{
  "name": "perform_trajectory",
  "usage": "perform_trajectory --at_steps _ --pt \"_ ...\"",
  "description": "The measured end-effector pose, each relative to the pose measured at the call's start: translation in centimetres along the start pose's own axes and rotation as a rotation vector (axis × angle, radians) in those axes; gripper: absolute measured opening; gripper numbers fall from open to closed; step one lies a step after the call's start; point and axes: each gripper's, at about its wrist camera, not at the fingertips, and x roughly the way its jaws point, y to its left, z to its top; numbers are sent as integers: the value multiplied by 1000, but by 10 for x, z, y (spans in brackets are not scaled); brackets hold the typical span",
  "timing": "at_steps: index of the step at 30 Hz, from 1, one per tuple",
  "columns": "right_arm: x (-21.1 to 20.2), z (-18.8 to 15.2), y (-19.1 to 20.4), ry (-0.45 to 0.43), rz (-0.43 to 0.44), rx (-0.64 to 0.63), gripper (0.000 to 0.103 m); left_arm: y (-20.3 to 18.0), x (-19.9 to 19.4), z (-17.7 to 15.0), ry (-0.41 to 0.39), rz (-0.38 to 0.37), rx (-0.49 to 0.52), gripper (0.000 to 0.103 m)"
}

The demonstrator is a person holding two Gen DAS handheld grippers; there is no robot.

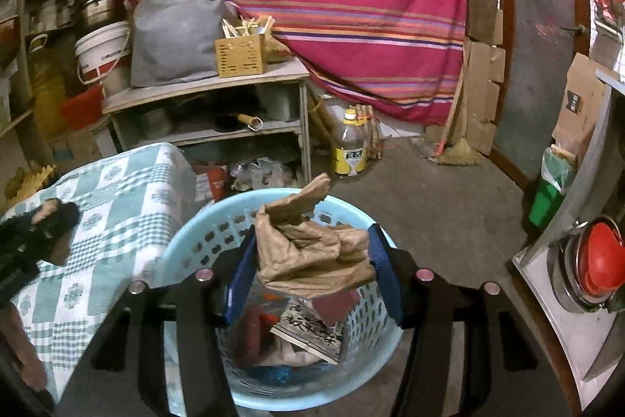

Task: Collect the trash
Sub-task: 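Open both tools to drop the beige bags into the basket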

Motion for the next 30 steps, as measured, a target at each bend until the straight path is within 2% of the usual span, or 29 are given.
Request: perform_trajectory --at_steps 6,12,16,18,20,24,26,30 --pt "4 -2 -9 8 -14 4 55 -33 30 -4 39 -74 7 49" --pt "8 -5 -22 24 -22 37 55 -48 46 1 46 -132 -9 49" --pt "9 -6 -27 29 -20 46 55 -58 51 3 44 -140 7 49" --pt "10 -7 -28 31 -23 40 55 -63 53 3 55 -150 19 57" --pt "11 -8 -28 34 -25 36 55 -65 51 4 40 -131 34 73" --pt "12 -7 -30 33 -30 37 55 -56 39 8 10 -86 50 83" --pt "12 -7 -30 34 -28 40 55 -47 31 10 -10 -57 32 92" --pt "14 -8 -25 39 -18 31 55 -30 8 11 -62 37 32 97"
